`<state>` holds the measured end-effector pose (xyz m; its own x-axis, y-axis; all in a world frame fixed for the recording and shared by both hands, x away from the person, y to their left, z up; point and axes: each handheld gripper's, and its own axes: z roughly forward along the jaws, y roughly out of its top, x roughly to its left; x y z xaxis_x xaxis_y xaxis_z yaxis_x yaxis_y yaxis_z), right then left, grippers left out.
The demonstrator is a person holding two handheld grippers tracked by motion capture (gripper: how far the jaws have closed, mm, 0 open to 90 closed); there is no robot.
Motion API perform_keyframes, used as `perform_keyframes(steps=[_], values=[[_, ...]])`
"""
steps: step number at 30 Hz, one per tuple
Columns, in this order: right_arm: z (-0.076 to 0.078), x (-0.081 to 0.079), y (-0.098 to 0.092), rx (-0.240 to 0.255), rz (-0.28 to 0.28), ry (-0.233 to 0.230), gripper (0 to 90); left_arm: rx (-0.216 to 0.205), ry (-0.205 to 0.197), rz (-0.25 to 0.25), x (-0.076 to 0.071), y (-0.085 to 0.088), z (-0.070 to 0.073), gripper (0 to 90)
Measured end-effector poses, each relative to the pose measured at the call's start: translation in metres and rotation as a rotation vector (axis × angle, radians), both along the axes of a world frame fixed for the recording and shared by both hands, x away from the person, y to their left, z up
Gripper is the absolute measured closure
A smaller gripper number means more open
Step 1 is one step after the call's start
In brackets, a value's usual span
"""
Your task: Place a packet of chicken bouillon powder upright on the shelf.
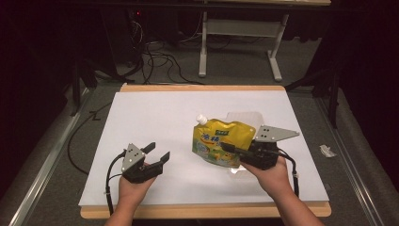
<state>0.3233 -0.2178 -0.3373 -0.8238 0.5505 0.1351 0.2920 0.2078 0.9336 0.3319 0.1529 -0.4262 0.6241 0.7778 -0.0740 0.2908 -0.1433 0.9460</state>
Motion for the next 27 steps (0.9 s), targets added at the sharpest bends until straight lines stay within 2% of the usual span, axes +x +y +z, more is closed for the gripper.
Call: perform_keyframes(steps=[2, 7, 10, 21, 27], values=[[0.007, 0.0, -0.01, -0.008, -0.013, -0.006, 85.9, -0.001, 0.003, -0.006, 0.0, 0.0, -0.001, 35.0], [0.012, 0.003, -0.023, -0.01, -0.035, -0.014, 86.0, 0.005, 0.005, -0.013, 0.0, -0.002, -0.002, 34.9], [0.014, 0.006, -0.034, -0.029, -0.058, -0.014, 86.0, 0.011, 0.006, -0.017, 0.001, -0.002, -0.002, 34.9], [0.009, 0.023, -0.064, -0.056, -0.123, 0.001, 86.1, 0.009, 0.004, -0.021, 0.001, -0.002, -0.003, 34.6], [0.007, 0.03, -0.069, -0.05, -0.139, 0.008, 86.3, 0.014, 0.005, -0.024, 0.0, -0.002, -0.002, 34.6]])
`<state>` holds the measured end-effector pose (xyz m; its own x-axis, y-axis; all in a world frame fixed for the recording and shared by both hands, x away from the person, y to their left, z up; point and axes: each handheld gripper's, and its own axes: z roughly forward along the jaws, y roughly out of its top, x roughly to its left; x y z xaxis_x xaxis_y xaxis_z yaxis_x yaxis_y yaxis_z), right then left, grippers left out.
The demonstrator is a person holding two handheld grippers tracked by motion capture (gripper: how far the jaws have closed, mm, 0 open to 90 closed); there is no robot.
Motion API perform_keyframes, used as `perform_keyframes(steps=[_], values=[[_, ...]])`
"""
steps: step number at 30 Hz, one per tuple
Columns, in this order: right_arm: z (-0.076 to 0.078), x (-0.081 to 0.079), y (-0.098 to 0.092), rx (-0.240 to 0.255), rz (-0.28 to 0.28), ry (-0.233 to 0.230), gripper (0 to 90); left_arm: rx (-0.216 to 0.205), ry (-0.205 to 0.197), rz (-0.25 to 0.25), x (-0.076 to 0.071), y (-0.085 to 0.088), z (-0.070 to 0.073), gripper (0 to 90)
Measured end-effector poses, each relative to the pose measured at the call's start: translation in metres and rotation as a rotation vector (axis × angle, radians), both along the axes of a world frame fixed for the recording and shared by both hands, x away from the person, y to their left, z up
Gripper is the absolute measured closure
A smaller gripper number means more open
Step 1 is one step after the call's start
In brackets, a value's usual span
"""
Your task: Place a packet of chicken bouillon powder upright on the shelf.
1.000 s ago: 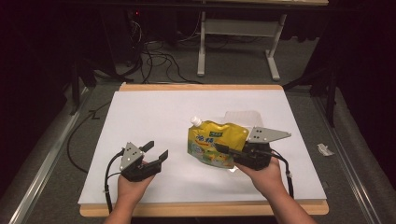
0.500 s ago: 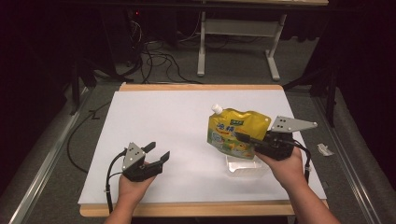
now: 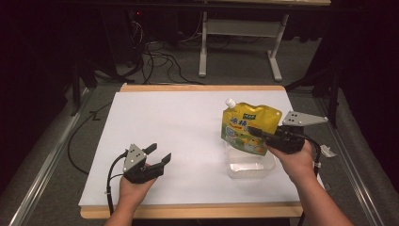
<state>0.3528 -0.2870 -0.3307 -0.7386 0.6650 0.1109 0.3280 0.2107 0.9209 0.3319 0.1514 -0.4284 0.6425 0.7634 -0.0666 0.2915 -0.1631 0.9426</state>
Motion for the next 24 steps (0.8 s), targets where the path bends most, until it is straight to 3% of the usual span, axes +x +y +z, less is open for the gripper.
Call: perform_keyframes(steps=[10, 18, 24], values=[[-0.002, 0.012, -0.013, 0.004, -0.031, 0.008, 86.4, 0.005, 0.003, -0.005, 0.001, -0.001, -0.001, 34.4], [-0.006, 0.026, -0.02, -0.02, -0.024, 0.014, 86.5, 0.001, 0.002, -0.002, 0.001, -0.001, -0.002, 34.4], [-0.011, 0.037, -0.022, -0.01, -0.014, 0.021, 86.5, 0.0, 0.003, 0.0, 0.001, -0.001, -0.002, 34.4]])
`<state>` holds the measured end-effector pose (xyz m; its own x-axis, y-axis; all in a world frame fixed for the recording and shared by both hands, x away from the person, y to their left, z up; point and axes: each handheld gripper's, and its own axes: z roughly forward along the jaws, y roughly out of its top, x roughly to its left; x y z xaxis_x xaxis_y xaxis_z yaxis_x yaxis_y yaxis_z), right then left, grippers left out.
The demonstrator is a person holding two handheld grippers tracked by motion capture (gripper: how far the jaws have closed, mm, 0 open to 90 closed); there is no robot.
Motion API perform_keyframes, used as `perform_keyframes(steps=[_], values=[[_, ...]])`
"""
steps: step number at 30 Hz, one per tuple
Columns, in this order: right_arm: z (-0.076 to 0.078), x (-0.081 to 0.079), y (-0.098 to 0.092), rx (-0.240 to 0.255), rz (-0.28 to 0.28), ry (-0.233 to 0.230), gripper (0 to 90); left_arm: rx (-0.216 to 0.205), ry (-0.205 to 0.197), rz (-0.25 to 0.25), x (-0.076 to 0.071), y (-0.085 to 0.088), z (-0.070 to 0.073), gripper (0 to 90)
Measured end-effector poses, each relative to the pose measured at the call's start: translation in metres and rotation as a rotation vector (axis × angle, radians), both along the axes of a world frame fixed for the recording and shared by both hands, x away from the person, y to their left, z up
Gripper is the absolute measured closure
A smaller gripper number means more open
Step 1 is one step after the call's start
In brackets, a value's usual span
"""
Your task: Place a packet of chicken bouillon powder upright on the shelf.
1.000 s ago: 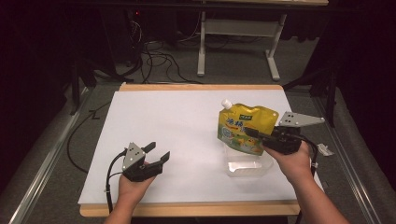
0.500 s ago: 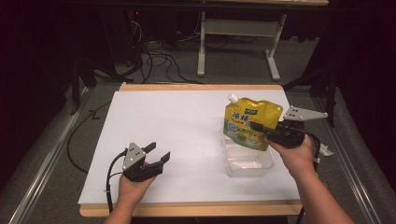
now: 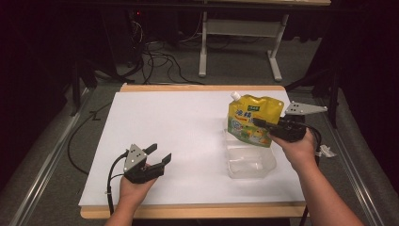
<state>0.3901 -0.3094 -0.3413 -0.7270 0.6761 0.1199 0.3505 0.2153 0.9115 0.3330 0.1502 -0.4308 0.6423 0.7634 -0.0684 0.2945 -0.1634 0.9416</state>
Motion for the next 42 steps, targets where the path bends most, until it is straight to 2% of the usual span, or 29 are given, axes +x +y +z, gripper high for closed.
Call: perform_keyframes(steps=[5, 17, 26, 42], values=[[-0.007, 0.01, 0.003, -0.005, 0.016, 0.012, 86.6, 0.001, 0.001, 0.0, 0.0, 0.0, -0.001, 34.4], [-0.014, 0.019, 0.005, -0.024, 0.02, 0.021, 86.6, 0.0, 0.004, -0.001, 0.001, 0.001, -0.001, 34.5], [-0.022, 0.02, 0.002, -0.009, 0.005, 0.029, 86.6, 0.001, 0.007, -0.003, 0.001, 0.0, -0.002, 34.4], [-0.029, 0.02, 0.006, -0.017, -0.007, 0.044, 86.5, 0.002, 0.007, -0.001, 0.001, 0.001, -0.001, 34.4]])
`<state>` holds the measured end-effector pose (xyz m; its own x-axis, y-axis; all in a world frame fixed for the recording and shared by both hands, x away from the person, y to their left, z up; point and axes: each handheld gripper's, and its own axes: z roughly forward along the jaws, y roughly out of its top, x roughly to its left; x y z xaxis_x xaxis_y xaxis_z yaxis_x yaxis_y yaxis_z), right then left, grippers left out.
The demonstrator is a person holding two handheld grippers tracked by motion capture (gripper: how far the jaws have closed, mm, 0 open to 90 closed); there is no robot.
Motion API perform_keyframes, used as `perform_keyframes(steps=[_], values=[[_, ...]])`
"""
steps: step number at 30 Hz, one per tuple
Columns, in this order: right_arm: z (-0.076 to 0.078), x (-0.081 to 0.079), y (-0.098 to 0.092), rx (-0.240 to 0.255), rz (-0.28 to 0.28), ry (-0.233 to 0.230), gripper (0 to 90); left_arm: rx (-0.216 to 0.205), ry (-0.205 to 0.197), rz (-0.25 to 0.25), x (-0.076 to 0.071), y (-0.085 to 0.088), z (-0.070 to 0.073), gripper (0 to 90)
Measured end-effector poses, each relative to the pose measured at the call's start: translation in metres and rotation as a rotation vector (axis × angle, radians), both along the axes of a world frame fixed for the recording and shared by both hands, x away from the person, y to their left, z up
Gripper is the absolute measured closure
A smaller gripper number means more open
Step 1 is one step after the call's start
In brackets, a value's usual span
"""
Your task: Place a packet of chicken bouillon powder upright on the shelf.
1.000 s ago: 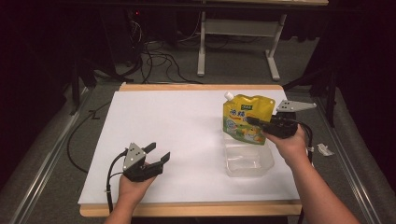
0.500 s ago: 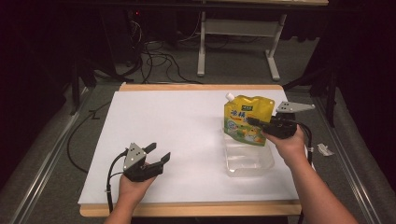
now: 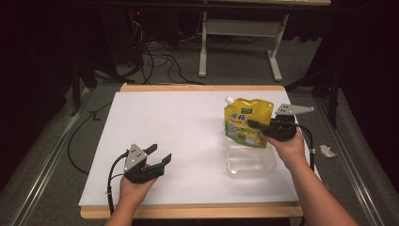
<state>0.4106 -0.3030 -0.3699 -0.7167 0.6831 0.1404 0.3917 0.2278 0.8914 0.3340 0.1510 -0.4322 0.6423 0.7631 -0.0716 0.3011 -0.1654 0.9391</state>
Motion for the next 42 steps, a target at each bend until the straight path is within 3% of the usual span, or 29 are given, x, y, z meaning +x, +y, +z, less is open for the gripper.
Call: perform_keyframes(steps=[19, 34, 42], values=[[-0.014, -0.004, -0.002, -0.012, -0.023, 0.026, 85.7, -0.002, -0.004, -0.001, 0.0, 0.001, 0.001, 34.5], [-0.027, -0.01, -0.014, 0.019, -0.063, 0.034, 82.3, 0.005, 0.001, -0.008, 0.0, -0.001, -0.001, 34.5], [-0.026, -0.01, -0.013, 0.013, -0.086, 0.03, 72.6, 0.004, 0.005, -0.011, 0.0, -0.001, -0.001, 34.4]])
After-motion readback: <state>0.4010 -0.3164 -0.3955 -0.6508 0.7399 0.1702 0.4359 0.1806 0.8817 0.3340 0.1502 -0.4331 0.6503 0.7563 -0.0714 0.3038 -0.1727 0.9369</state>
